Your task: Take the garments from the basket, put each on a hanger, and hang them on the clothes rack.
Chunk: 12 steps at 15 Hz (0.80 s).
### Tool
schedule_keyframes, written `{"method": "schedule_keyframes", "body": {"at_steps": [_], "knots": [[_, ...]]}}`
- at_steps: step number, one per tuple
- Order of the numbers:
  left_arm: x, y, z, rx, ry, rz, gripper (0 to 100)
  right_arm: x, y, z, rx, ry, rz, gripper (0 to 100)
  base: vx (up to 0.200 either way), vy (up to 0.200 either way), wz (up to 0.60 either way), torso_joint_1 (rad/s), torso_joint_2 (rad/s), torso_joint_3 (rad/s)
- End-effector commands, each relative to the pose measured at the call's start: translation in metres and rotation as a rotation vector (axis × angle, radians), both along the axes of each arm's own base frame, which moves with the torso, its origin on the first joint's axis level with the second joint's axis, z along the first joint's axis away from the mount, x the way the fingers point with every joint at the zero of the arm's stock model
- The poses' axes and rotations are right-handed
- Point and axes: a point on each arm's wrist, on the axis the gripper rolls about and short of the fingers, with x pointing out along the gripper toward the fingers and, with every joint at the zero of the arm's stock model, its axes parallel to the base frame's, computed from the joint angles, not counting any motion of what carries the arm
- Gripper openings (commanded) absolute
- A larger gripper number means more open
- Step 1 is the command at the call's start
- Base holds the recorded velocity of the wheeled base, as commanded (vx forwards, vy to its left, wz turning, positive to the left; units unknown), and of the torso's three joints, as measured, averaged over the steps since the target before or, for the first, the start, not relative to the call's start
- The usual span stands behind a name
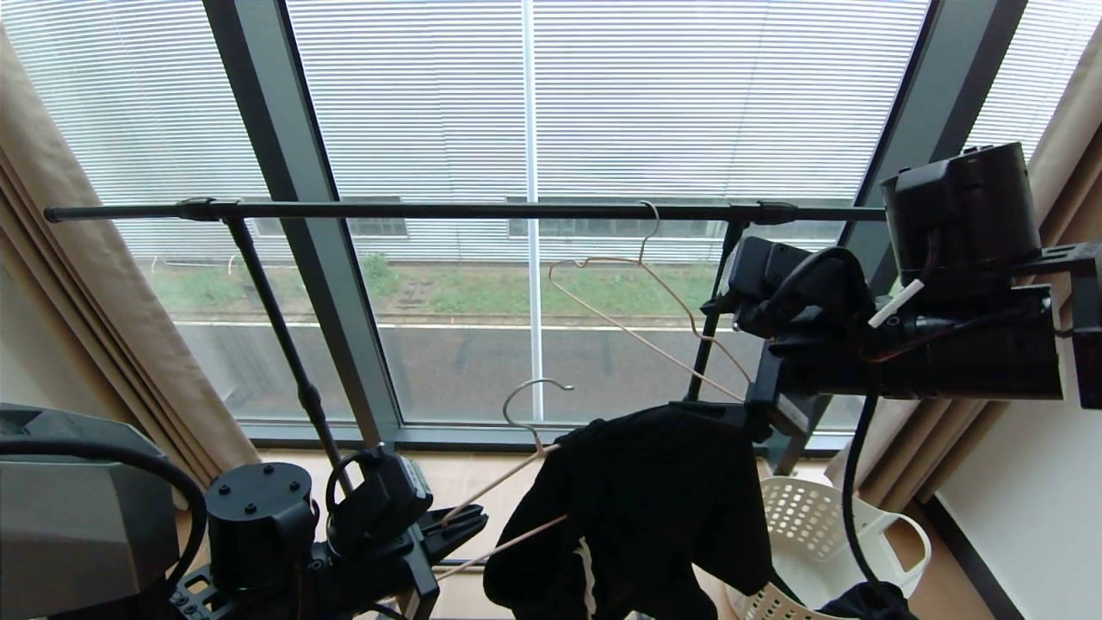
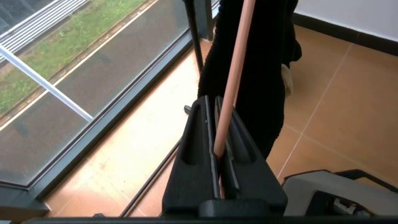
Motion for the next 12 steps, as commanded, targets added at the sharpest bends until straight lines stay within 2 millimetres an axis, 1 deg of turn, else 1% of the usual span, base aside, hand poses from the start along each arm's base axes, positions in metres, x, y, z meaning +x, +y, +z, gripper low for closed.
{"method": "schedule_keyframes", "body": {"at_steps": [1, 2, 3, 5, 6, 8, 9, 10, 11, 12], "knots": [[-0.003, -0.003, -0.002, 0.012, 0.002, -0.02, 0, 0.018, -0.01, 0.015, -0.051, 0.064, 0.095, 100, 0.0, 0.0, 0.0, 0.0, 0.0, 0.0], [-0.003, -0.004, -0.002, 0.02, -0.007, -0.024, 0, 0.022, -0.013, 0.016, -0.1, 0.08, 0.123, 100, 0.0, 0.0, 0.0, 0.0, 0.0, 0.0], [-0.004, -0.005, -0.002, 0.021, -0.008, -0.03, 0, 0.029, -0.013, 0.013, -0.144, 0.11, 0.166, 100, 0.0, 0.0, 0.0, 0.0, 0.0, 0.0], [-0.004, -0.006, -0.002, 0.022, -0.009, -0.032, 0, 0.03, -0.012, 0.012, -0.154, 0.127, 0.188, 100, 0.0, 0.0, 0.0, 0.0, 0.0, 0.0], [-0.008, -0.005, -0.003, 0.03, 0.002, -0.039, 0, 0.035, -0.013, 0.005, -0.247, 0.199, 0.273, 100, 0.0, 0.0, 0.0, 0.0, 0.0, 0.0], [-0.01, -0.008, -0.003, 0.03, 0.002, -0.051, 0, 0.043, -0.006, -0.011, -0.27, 0.27, 0.288, 100, 0.0, 0.0, 0.0, 0.0, 0.0, 0.0], [-0.011, -0.008, -0.003, 0.03, 0.001, -0.053, 0, 0.044, -0.003, -0.017, -0.272, 0.289, 0.303, 100, 0.0, 0.0, 0.0, 0.0, 0.0, 0.0], [-0.011, -0.008, -0.003, 0.03, 0.001, -0.053, 0, 0.044, -0.003, -0.017, -0.272, 0.289, 0.303, 100, 0.0, 0.0, 0.0, 0.0, 0.0, 0.0], [-0.011, -0.008, -0.001, 0.026, -0.005, -0.054, 0, 0.047, 0.003, -0.026, -0.262, 0.324, 0.326, 100, 0.0, 0.0, 0.0, 0.0, 0.0, 0.0], [-0.012, -0.009, -0.001, 0.026, -0.007, -0.057, 0, 0.049, 0.006, -0.031, -0.264, 0.341, 0.331, 100, 0.0, 0.0, 0.0, 0.0, 0.0, 0.0]]}}
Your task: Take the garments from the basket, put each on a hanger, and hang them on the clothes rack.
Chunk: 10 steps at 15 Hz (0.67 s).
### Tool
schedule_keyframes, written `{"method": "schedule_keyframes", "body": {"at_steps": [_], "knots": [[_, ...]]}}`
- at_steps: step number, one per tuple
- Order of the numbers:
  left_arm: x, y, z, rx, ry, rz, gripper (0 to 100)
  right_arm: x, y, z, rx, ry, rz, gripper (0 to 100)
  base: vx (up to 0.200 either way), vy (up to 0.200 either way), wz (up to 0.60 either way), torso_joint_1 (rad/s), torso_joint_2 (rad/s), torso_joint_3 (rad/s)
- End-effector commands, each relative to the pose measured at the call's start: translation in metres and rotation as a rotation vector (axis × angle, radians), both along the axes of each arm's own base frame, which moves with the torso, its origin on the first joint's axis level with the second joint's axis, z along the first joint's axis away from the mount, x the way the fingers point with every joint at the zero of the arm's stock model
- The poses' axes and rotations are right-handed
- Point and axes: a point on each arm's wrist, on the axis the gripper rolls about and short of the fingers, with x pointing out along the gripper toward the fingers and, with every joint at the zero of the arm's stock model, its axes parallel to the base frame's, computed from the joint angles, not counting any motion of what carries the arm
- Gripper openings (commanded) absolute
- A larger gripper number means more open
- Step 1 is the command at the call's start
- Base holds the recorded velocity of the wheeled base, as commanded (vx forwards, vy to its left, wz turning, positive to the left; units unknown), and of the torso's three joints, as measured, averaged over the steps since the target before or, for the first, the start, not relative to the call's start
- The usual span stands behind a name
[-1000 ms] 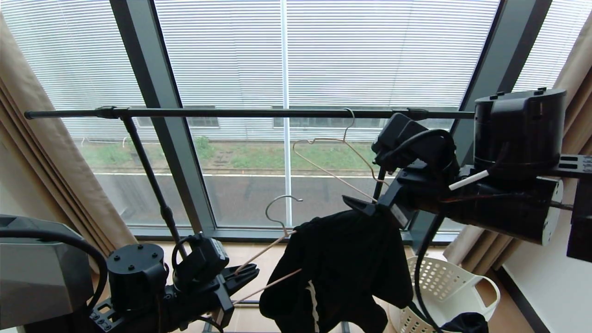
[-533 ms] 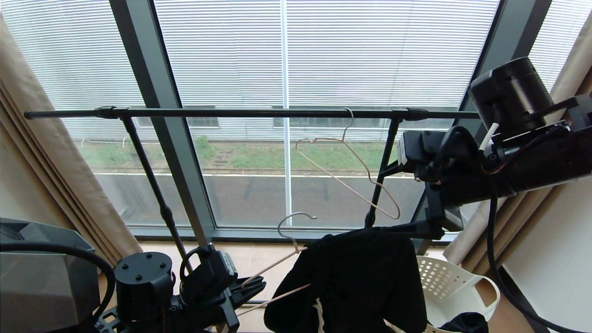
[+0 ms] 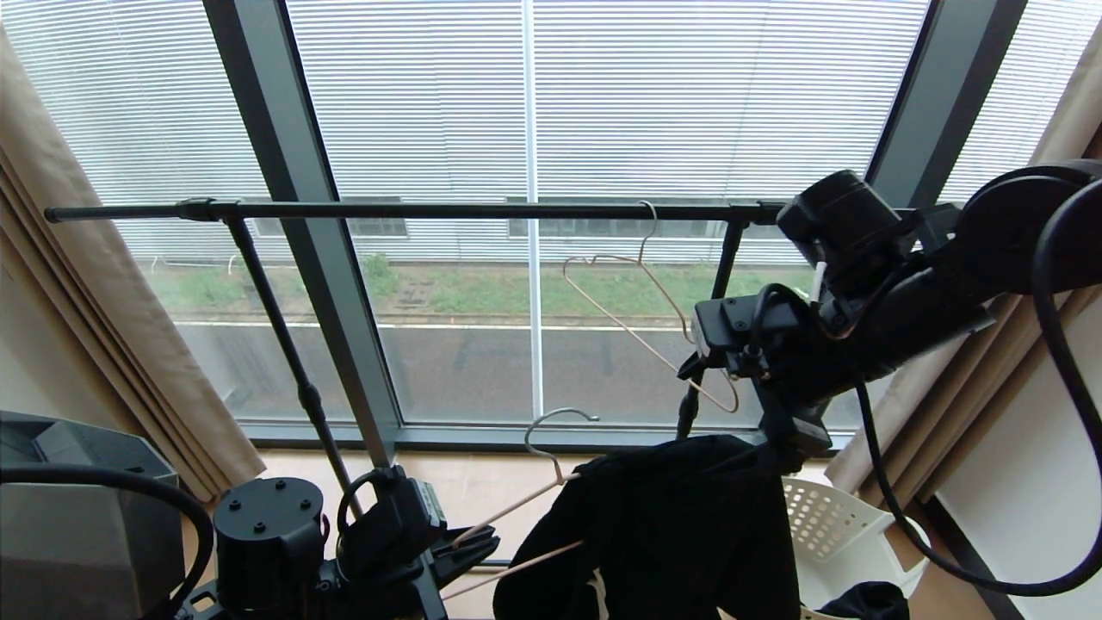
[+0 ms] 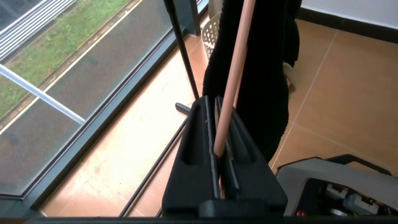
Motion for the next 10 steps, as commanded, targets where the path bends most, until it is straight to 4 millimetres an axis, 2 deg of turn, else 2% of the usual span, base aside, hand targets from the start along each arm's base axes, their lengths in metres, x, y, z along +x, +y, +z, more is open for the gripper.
{"method": "schedule_keyframes", "body": {"at_steps": [1, 10], "knots": [[-0.001, -0.001, 0.001, -0.003, -0.006, -0.001, 0, 0.007, 0.011, -0.018, -0.022, 0.052, 0.017, 100, 0.0, 0.0, 0.0, 0.0, 0.0, 0.0], [0.004, -0.003, 0.01, -0.025, -0.052, 0.021, 0, 0.01, 0.032, -0.033, -0.014, 0.066, 0.03, 100, 0.0, 0.0, 0.0, 0.0, 0.0, 0.0]]}}
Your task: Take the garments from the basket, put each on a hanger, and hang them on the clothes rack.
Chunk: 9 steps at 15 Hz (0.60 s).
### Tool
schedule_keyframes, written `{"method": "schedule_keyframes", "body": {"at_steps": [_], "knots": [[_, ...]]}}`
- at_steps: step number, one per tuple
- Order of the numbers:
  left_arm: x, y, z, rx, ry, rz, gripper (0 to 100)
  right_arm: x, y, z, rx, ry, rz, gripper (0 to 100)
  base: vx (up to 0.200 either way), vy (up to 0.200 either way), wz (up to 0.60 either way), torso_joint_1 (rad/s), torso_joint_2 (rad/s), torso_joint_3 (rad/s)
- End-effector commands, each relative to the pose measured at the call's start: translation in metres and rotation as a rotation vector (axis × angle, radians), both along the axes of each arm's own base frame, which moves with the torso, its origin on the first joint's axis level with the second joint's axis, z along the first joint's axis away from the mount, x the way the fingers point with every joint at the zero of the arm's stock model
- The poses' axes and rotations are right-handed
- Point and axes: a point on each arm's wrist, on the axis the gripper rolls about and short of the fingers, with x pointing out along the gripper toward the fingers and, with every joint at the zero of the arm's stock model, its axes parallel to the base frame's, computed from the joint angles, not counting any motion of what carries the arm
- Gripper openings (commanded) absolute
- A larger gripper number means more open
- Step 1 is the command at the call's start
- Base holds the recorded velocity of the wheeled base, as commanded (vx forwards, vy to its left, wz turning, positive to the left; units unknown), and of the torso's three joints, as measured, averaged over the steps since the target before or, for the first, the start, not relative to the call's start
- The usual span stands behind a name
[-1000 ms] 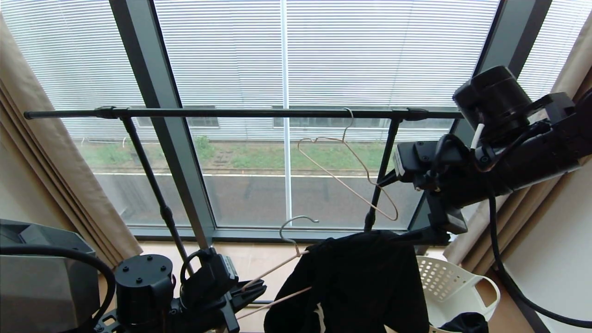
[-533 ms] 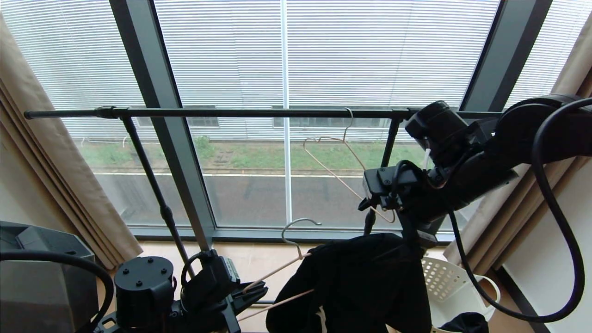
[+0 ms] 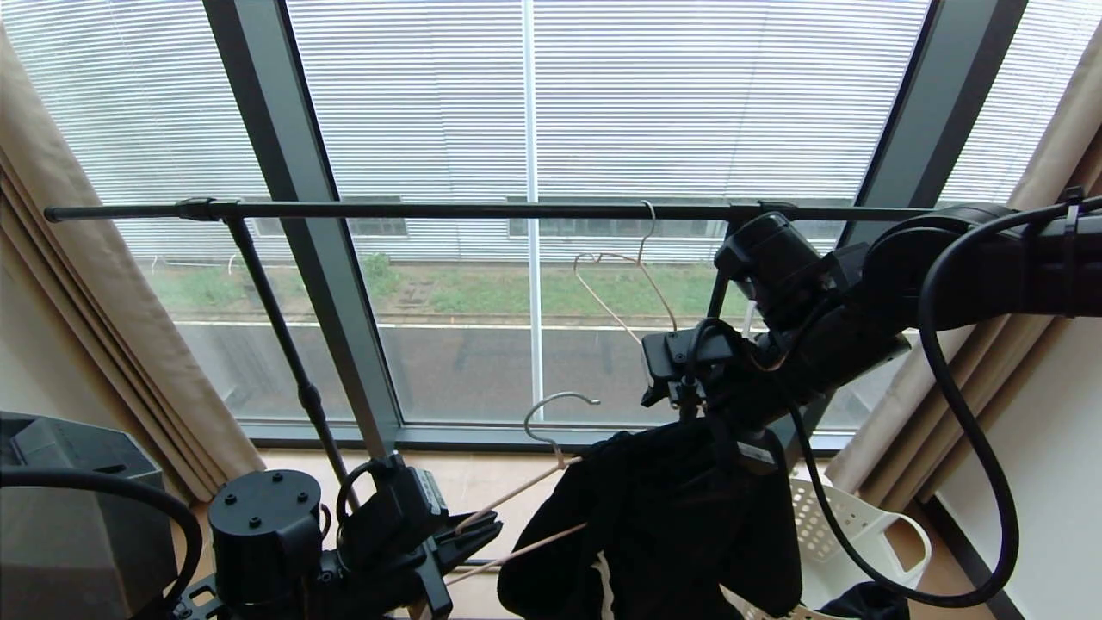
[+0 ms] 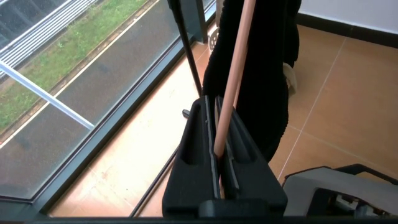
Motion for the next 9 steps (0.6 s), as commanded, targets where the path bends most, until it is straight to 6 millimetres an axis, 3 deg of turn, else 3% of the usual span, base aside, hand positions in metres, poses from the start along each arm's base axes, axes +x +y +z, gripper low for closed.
{"method": "schedule_keyframes", "body": {"at_steps": [1, 7, 8, 9], "knots": [[0.0009, -0.0005, 0.0025, -0.008, -0.012, -0.001, 0, -0.0004, 0.0037, -0.0046, -0.006, 0.011, 0.009, 100, 0.0, 0.0, 0.0, 0.0, 0.0, 0.0], [0.003, -0.0018, 0.0047, -0.017, -0.024, 0.0, 0, 0.0021, 0.0052, -0.0099, -0.011, 0.024, 0.009, 100, 0.0, 0.0, 0.0, 0.0, 0.0, 0.0], [0.003, -0.0018, 0.0047, -0.017, -0.024, 0.0, 0, 0.0021, 0.0052, -0.0099, -0.011, 0.026, 0.006, 0, 0.0, 0.0, 0.0, 0.0, 0.0, 0.0], [0.0031, -0.0018, 0.0044, -0.016, -0.023, 0.001, 0, 0.0025, 0.0054, -0.0101, -0.011, 0.026, 0.006, 0, 0.0, 0.0, 0.0, 0.0, 0.0, 0.0]]}}
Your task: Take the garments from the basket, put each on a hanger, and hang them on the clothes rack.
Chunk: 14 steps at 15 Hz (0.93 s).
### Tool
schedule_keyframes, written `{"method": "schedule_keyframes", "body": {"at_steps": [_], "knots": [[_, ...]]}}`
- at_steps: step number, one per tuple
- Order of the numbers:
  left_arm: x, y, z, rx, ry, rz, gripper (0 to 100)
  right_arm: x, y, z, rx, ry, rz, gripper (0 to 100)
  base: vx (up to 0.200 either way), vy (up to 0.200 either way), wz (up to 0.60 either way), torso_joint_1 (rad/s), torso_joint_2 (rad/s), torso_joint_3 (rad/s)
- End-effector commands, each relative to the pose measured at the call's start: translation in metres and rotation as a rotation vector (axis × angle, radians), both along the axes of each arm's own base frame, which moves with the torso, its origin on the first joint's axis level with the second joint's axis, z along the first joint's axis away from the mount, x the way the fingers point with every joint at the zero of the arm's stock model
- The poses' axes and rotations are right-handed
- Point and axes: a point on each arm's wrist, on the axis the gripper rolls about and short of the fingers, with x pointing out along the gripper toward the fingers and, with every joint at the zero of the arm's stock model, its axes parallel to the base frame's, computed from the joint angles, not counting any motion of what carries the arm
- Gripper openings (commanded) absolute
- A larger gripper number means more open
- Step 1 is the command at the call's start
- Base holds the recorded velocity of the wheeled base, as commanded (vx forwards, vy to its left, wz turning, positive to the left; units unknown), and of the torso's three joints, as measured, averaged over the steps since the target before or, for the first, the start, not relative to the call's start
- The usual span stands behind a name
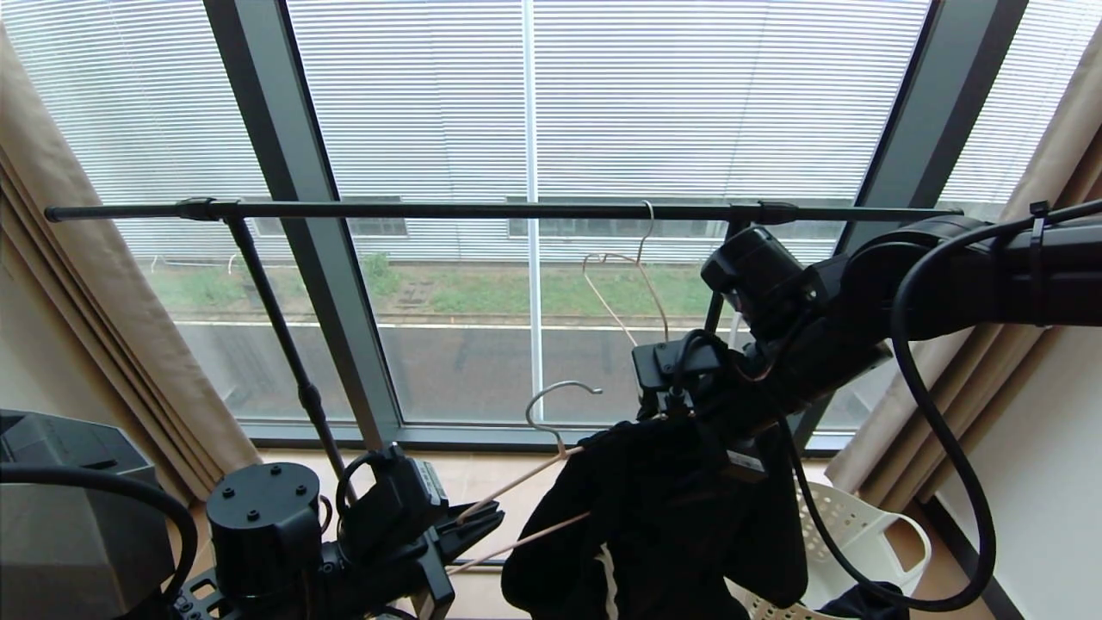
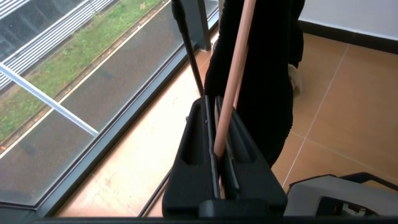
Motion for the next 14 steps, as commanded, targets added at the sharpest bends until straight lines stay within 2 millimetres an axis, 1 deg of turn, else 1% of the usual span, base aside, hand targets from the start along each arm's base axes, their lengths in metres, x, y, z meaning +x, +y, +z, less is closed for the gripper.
{"method": "schedule_keyframes", "body": {"at_steps": [1, 8, 10, 11, 12, 14], "knots": [[0.0, 0.0, 0.0, -0.001, -0.001, 0.0, 0, 0.001, 0.001, -0.002, -0.001, 0.004, 0.001, 0, 0.0, 0.0, 0.0, 0.0, 0.0, 0.0], [0.001, 0.0, 0.0, -0.001, -0.002, 0.003, 0, -0.005, -0.003, 0.004, 0.003, -0.002, -0.001, 0, 0.0, 0.0, 0.0, 0.0, 0.0, 0.0], [0.001, 0.0, 0.0, 0.003, -0.004, 0.019, 0, -0.01, -0.006, 0.008, 0.008, -0.011, -0.001, 0, 0.0, 0.0, 0.0, 0.0, 0.0, 0.0], [0.001, 0.0, 0.0, 0.004, -0.008, 0.02, 100, -0.01, -0.006, 0.008, 0.007, -0.008, -0.001, 0, 0.0, 0.0, 0.0, 0.0, 0.0, 0.0], [0.002, 0.0, 0.0, 0.005, -0.01, 0.019, 100, -0.012, -0.007, 0.012, 0.012, -0.019, 0.001, 0, 0.0, 0.0, 0.0, 0.0, 0.0, 0.0], [0.002, 0.0, 0.0, 0.003, -0.006, 0.022, 100, -0.012, -0.007, 0.012, 0.012, -0.019, 0.001, 0, 0.0, 0.0, 0.0, 0.0, 0.0, 0.0]]}}
